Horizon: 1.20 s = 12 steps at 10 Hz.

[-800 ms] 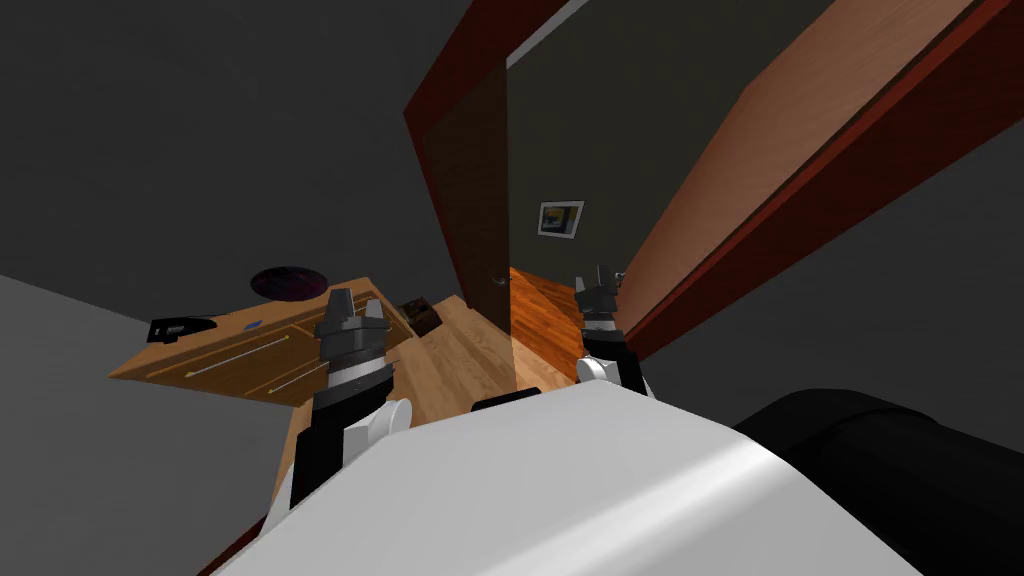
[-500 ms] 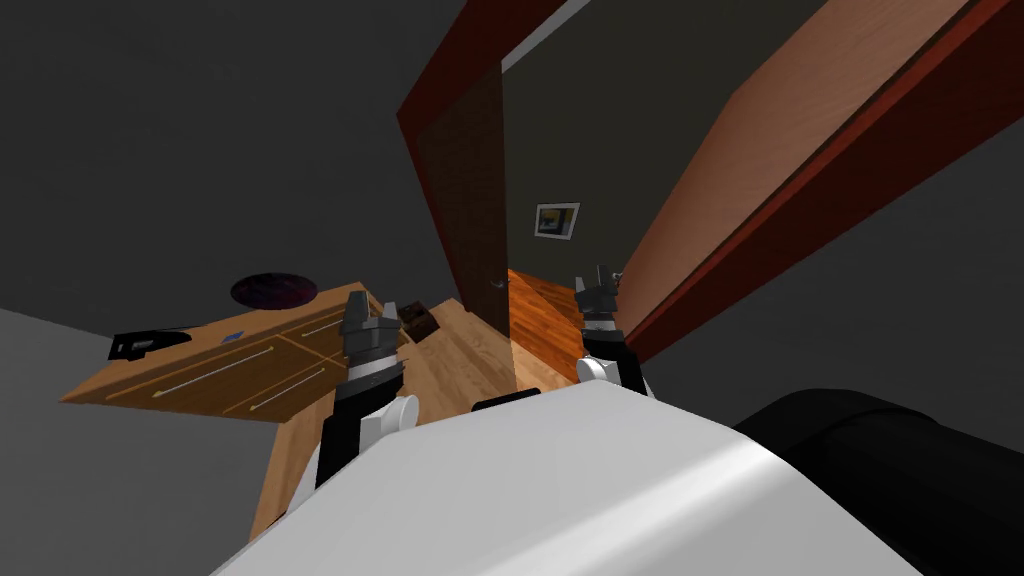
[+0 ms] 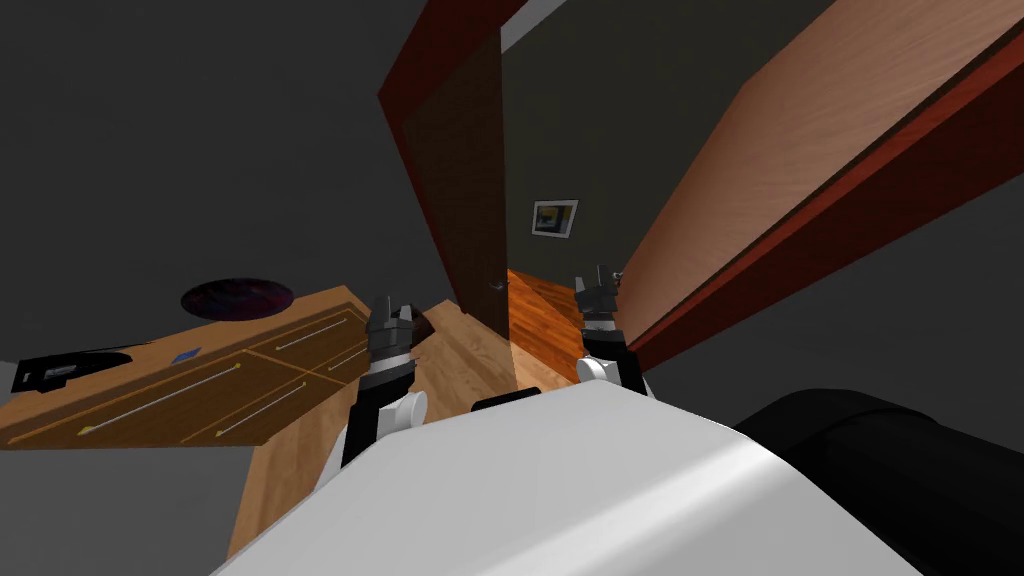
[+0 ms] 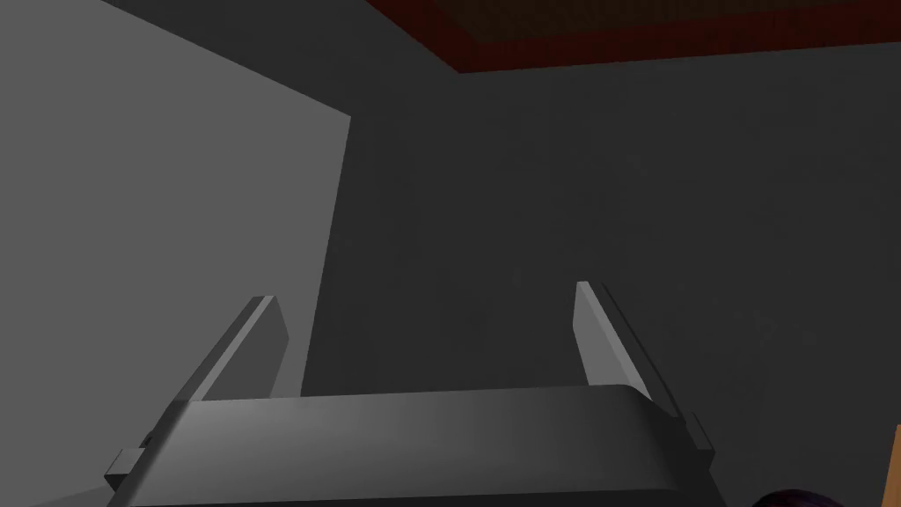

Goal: Push the door open

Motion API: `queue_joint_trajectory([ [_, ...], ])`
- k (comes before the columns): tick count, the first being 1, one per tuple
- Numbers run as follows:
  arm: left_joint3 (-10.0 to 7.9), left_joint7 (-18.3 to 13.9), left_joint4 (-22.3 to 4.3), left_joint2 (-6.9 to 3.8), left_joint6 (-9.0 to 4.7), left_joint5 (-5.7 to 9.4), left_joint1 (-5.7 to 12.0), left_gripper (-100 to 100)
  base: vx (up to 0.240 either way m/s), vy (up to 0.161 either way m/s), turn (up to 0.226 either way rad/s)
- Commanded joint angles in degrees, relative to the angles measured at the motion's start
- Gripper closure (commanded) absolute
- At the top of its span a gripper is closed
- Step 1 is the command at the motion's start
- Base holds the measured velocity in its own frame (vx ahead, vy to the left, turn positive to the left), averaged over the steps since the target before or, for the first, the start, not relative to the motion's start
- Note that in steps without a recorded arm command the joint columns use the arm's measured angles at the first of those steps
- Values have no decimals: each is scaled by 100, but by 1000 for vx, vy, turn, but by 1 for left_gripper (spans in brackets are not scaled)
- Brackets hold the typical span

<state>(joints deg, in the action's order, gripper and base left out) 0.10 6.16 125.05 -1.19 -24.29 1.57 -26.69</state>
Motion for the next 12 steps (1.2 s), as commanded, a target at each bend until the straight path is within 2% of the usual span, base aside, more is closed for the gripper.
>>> queue_joint_trajectory([
  [1, 84, -28, -198, -32, -66, -11, 31, -100, 88, 52, -83],
  [6, 312, -123, -995, -141, -258, -31, 290, -100, 90, 47, -97],
  [12, 629, -254, -2089, -247, -524, -58, 649, -100, 92, 62, -109],
])
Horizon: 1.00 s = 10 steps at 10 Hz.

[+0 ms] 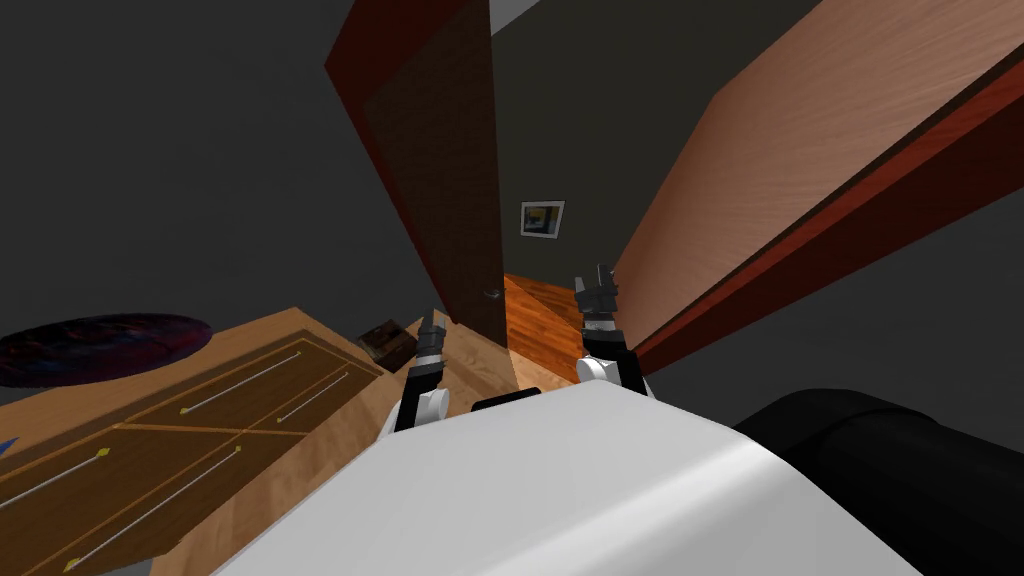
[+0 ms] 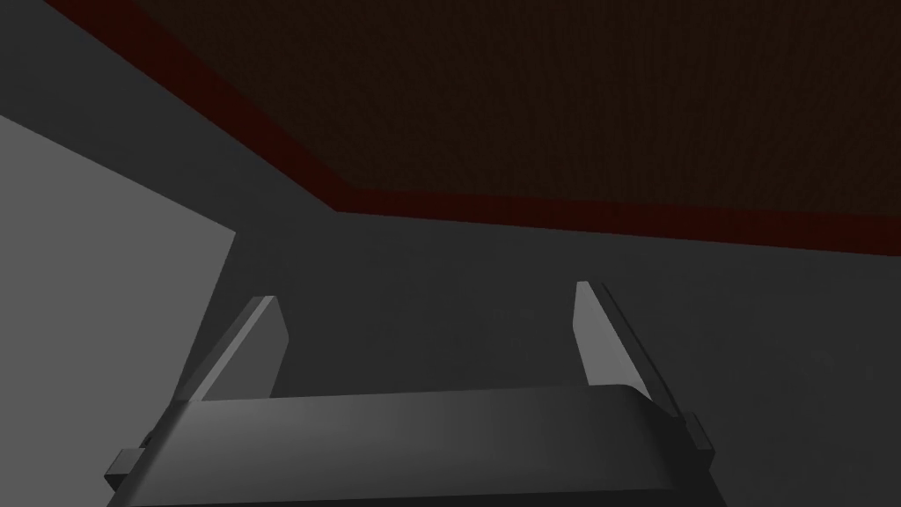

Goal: Push the door open

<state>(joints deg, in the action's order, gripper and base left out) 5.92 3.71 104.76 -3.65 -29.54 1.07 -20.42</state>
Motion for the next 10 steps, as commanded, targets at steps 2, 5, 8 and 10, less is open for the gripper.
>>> queue_joint_trajectory([
  [2, 157, -56, -460, -28, -91, -18, 148, -100, 86, 71, -118],
  [5, 326, -126, -1050, -62, -233, -33, 339, -100, 85, 66, -121],
  [8, 439, -173, -1444, -77, -328, -43, 467, -100, 62, 62, -72],
  [10, 551, -220, -1837, -90, -422, -53, 595, -100, 70, 74, -132],
])
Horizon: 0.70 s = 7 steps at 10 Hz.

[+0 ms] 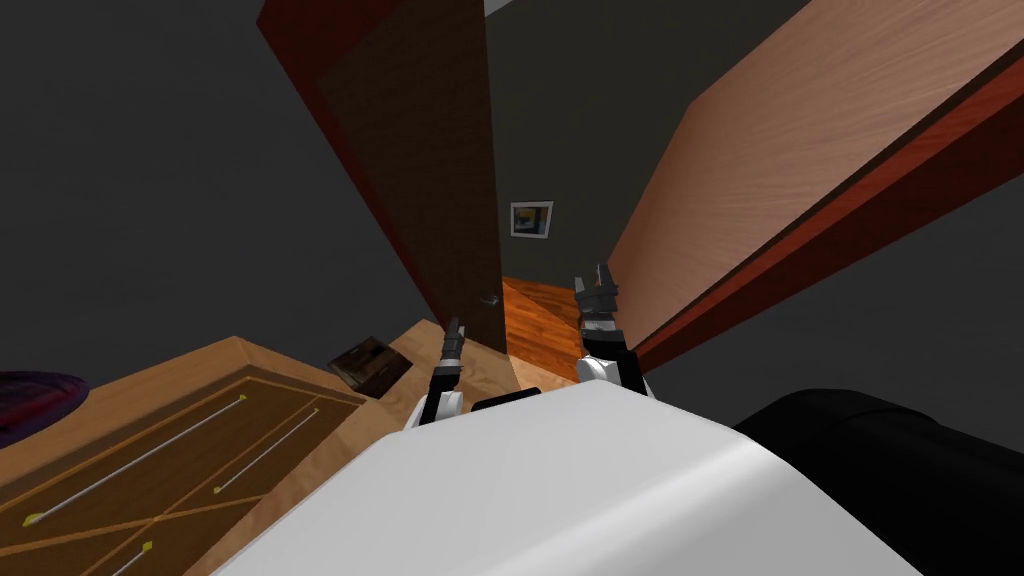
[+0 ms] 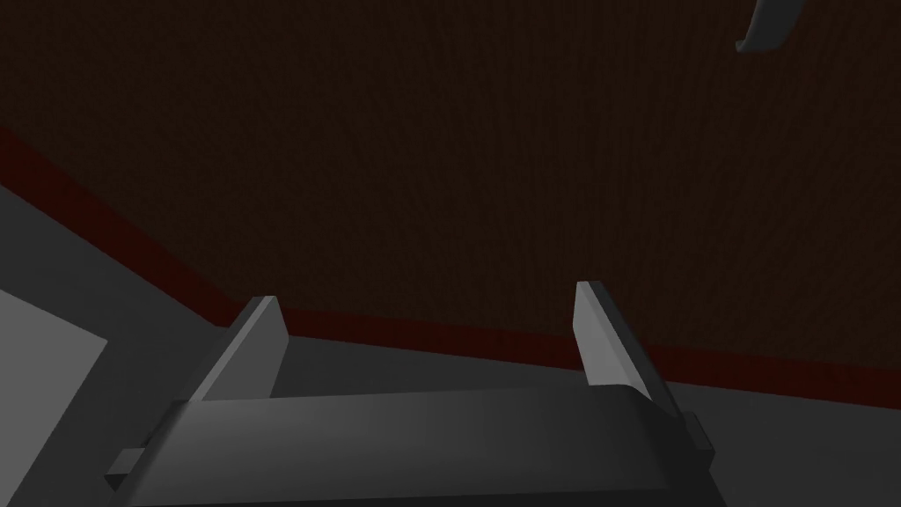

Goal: Push the door open

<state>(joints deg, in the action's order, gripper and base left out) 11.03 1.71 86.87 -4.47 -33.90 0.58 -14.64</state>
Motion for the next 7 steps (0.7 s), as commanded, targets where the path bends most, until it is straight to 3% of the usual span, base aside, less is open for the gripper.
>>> queue_joint_trajectory([
  [1, 95, -42, -240, -12, -33, -9, 78, -100, 88, 83, -117],
  [2, 150, -65, -432, -15, -78, -13, 140, -100, 78, 66, -96],
  [3, 150, -65, -432, -15, -78, -13, 140, -100, 49, 47, -31],
  [7, 361, -153, -1140, -18, -256, -32, 380, -100, 61, 66, -103],
])
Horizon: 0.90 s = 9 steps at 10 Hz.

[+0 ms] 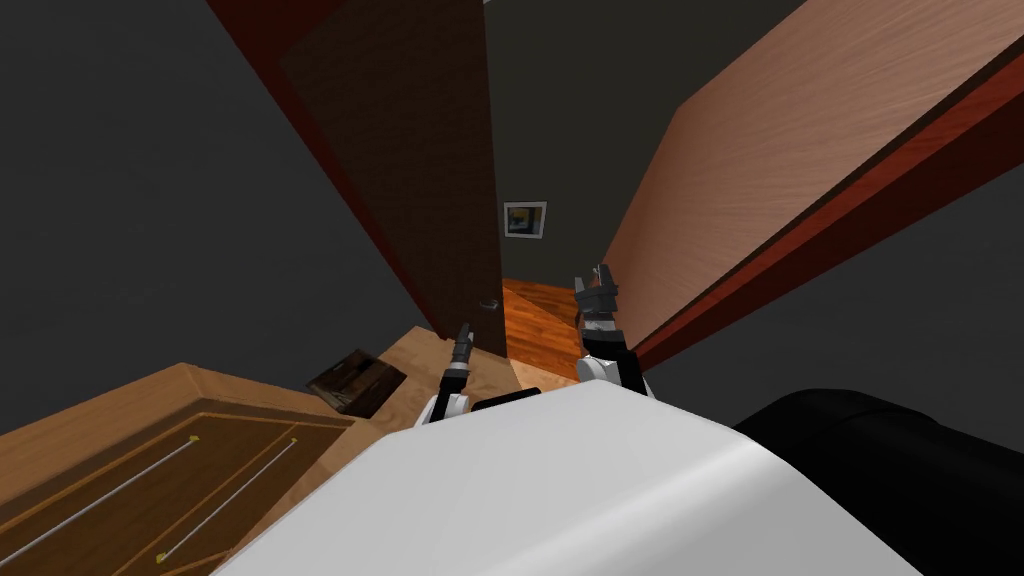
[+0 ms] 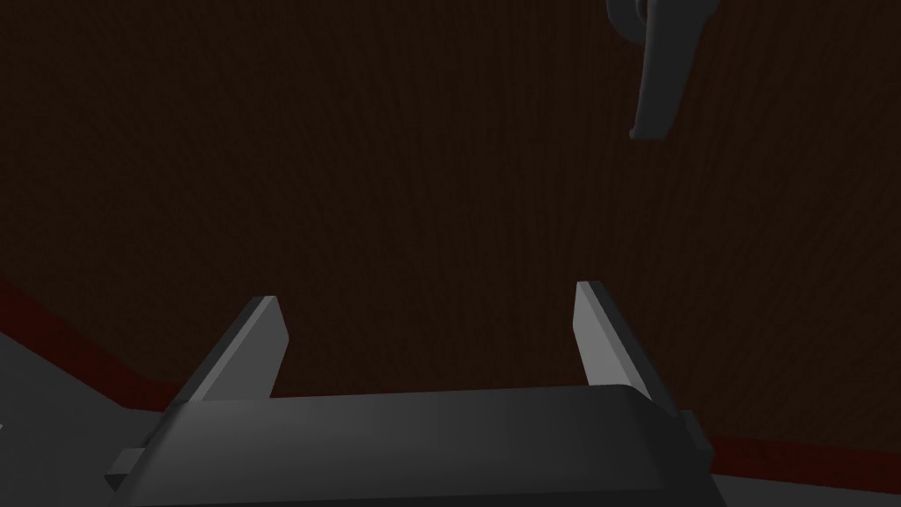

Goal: Push the door open

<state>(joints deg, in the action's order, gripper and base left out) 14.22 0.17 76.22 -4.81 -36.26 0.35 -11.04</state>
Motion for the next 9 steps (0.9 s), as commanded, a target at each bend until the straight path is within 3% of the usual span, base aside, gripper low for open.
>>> queue_joint_trajectory([
  [1, 93, -20, -285, 17, -63, -14, 79, -100, 81, 86, -108],
  [3, 142, -41, -456, 19, -104, -18, 134, -100, 69, 71, -81],
  [9, 403, -149, -1370, 46, -324, -41, 431, -100, 65, 68, -85],
])
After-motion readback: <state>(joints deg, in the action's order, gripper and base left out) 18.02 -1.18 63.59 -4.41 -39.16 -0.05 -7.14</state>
